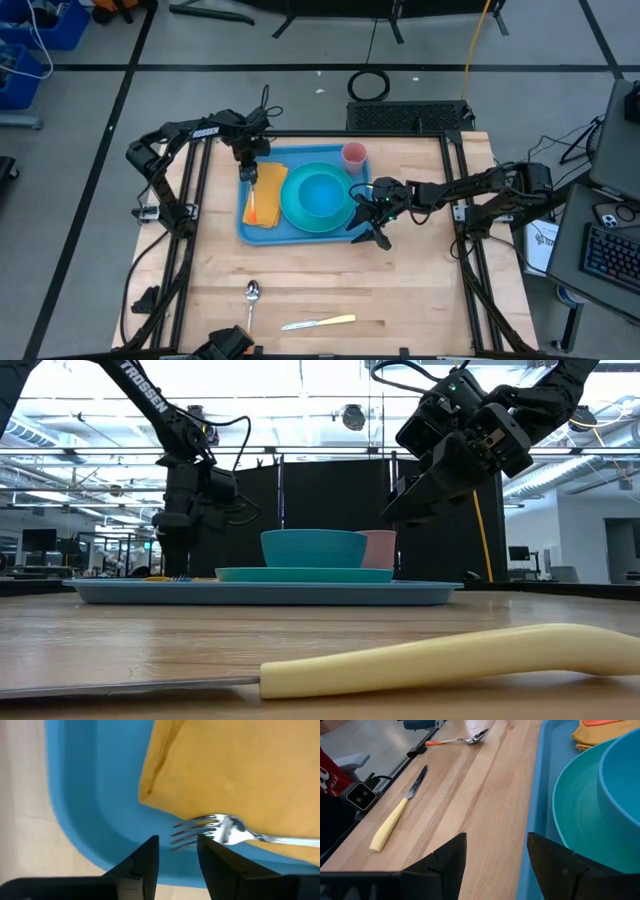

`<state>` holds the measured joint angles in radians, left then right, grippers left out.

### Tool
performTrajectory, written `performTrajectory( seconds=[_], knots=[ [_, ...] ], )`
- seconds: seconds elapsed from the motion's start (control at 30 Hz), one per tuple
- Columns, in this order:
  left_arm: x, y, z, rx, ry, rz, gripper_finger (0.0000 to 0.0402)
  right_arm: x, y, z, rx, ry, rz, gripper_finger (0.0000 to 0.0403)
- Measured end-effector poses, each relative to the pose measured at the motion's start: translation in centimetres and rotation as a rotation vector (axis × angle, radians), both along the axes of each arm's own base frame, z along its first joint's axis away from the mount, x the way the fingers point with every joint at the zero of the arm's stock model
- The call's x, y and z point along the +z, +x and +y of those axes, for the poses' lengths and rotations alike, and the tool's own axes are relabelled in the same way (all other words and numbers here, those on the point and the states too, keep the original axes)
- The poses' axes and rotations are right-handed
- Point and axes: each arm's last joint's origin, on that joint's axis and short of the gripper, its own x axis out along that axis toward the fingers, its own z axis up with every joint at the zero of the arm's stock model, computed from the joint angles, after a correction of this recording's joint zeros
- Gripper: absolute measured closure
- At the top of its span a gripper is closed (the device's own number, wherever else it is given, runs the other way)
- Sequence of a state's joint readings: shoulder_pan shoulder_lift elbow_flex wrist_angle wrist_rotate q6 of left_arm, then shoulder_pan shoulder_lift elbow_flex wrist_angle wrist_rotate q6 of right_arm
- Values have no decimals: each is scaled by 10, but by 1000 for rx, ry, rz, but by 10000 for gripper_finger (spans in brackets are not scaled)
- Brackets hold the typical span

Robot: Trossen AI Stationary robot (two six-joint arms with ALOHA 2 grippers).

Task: Set up tray
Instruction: Adjust the orange fork on the yellow table napkin

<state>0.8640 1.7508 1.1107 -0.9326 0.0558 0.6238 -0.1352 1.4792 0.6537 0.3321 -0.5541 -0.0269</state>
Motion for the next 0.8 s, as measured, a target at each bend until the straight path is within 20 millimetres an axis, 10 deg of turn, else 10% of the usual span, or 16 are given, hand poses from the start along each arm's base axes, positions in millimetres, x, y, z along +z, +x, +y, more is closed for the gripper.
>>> performTrajectory(
  seconds=[0.57, 0.8],
  knots=[
    [0, 2, -2, -4, -47, -59, 267, 0, 0, 0, -1, 0, 0, 204],
    [0, 2, -1, -27, -39, -54, 328, 0, 0, 0, -1, -1, 0, 204]
  ],
)
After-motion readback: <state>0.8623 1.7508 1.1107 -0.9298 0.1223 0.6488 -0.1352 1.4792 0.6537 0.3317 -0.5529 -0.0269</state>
